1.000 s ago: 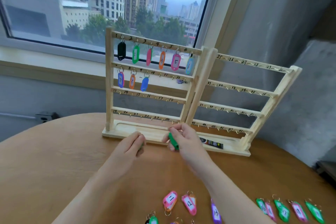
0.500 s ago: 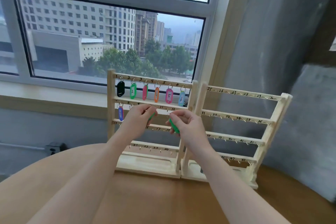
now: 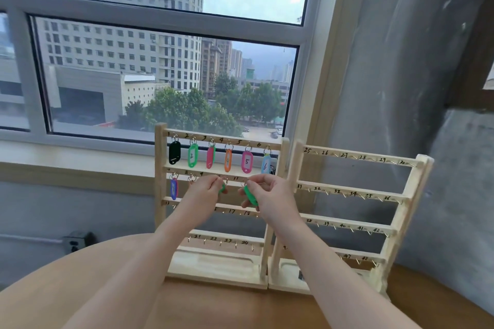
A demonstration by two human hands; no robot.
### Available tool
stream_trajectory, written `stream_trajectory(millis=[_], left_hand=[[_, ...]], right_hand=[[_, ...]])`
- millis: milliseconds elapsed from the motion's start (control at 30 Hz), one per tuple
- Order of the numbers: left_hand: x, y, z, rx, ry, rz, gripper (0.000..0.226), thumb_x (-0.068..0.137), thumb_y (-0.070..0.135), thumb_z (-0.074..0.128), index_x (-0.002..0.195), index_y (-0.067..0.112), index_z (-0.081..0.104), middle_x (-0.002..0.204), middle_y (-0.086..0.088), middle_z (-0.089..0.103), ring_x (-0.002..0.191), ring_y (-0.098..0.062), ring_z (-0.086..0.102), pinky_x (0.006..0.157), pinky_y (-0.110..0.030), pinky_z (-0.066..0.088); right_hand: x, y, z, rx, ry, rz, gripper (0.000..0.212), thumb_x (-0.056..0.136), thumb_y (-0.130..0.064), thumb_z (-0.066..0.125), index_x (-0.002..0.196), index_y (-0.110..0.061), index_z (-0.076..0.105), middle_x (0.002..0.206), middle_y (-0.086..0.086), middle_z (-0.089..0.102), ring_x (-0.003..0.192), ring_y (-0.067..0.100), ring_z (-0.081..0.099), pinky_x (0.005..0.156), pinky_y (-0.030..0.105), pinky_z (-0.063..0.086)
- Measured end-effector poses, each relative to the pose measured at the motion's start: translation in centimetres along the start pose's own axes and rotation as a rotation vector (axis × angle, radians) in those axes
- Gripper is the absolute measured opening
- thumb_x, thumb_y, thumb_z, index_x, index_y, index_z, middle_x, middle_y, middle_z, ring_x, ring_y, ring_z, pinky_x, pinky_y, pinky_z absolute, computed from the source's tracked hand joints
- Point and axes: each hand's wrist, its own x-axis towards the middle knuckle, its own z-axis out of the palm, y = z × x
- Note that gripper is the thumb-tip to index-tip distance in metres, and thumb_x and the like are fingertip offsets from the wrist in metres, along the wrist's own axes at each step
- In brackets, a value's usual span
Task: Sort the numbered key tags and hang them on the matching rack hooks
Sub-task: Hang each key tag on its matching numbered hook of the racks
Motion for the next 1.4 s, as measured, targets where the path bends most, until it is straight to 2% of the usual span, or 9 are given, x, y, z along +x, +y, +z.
stream_trajectory(millis=[100,367,467,767,900,967,1067,1233,1400], left_hand=[[-0.1,-0.7,0.3,-0.011,-0.011,0.007,0.035,0.108,0.026,0.041,0.086,0.011,0.063,0.076,-0.008,0.059,0.069,-0.018,0.051,0.065,-0.034,0.038],[-2.0,-3.0,-0.1,-0.164,0.006,0.006,0.034,0.106,0.026,0.049,0.075,0.016,0.061,0.054,0.011,0.047,0.053,-0.006,0.039,0.06,-0.029,0.032],[-2.8,-3.8,-0.1,-0.18,0.009,0.015,0.033,0.105,0.024,0.05,0.075,0.019,0.06,0.052,0.014,0.05,0.054,-0.004,0.04,0.06,-0.03,0.031],[-4.1,-5.0,0.4,-0.254,0.025,0.012,0.026,0.104,0.015,0.049,0.085,0.015,0.067,0.054,0.013,0.051,0.054,-0.004,0.041,0.055,-0.024,0.032],[-5.0,-6.2,0.5,-0.209,0.028,-0.026,0.026,0.102,0.014,0.052,0.081,0.018,0.068,0.055,0.012,0.053,0.056,-0.006,0.044,0.061,-0.03,0.037],[-5.7,-6.7,0.5,-0.178,0.008,-0.046,0.026,0.103,0.015,0.052,0.083,0.02,0.068,0.055,0.012,0.054,0.056,-0.004,0.045,0.06,-0.027,0.036],[-7.0,-7.4,0.8,-0.172,-0.023,-0.074,0.025,0.103,0.017,0.051,0.086,0.019,0.068,0.054,0.012,0.054,0.055,-0.001,0.045,0.059,-0.024,0.037],[-9.1,-8.0,1.2,-0.185,-0.062,-0.108,0.025,0.103,0.017,0.052,0.084,0.018,0.067,0.054,0.012,0.05,0.055,-0.004,0.041,0.056,-0.024,0.033],[-10.8,-8.0,1.6,-0.122,-0.113,-0.124,0.024,0.102,0.018,0.053,0.083,0.019,0.067,0.055,0.012,0.052,0.054,-0.004,0.042,0.052,-0.019,0.032]], right_hand=[[0.4,0.1,0.5,-0.004,-0.004,0.006,0.008,0.101,-0.015,0.061,0.096,-0.013,0.067,0.081,0.001,0.078,0.058,0.017,0.071,0.063,0.025,0.056],[1.2,0.6,2.5,0.065,0.039,0.034,0.011,0.1,-0.017,0.063,0.093,-0.011,0.068,0.079,0.006,0.078,0.061,0.023,0.074,0.056,0.023,0.056],[1.5,1.0,3.4,0.081,0.066,0.035,0.012,0.1,-0.016,0.063,0.095,-0.007,0.07,0.075,0.006,0.077,0.061,0.024,0.074,0.061,0.029,0.06],[2.2,2.0,5.3,-0.113,0.216,-0.063,0.014,0.1,-0.015,0.062,0.09,-0.009,0.068,0.075,0.006,0.075,0.054,0.017,0.071,0.044,0.018,0.049],[2.9,3.0,5.8,-0.267,0.269,-0.121,0.022,0.098,-0.02,0.064,0.077,-0.025,0.064,0.072,0.002,0.074,0.062,0.022,0.072,0.062,0.041,0.061],[2.9,3.1,6.0,-0.292,0.285,-0.128,0.024,0.098,-0.021,0.064,0.076,-0.03,0.061,0.074,0.0,0.073,0.065,0.023,0.072,0.065,0.046,0.061],[2.7,3.3,6.0,-0.363,0.306,-0.166,0.027,0.098,-0.024,0.064,0.075,-0.035,0.058,0.077,-0.004,0.072,0.067,0.022,0.072,0.064,0.047,0.061],[1.8,3.9,5.7,-0.422,0.269,-0.169,0.014,0.098,-0.03,0.064,0.085,-0.029,0.066,0.078,-0.009,0.073,0.069,0.017,0.072,0.063,0.043,0.061],[-0.2,5.0,3.8,-0.433,0.163,-0.079,0.015,0.094,-0.021,0.066,0.081,-0.029,0.066,0.077,-0.007,0.072,0.069,0.018,0.071,0.07,0.046,0.061]])
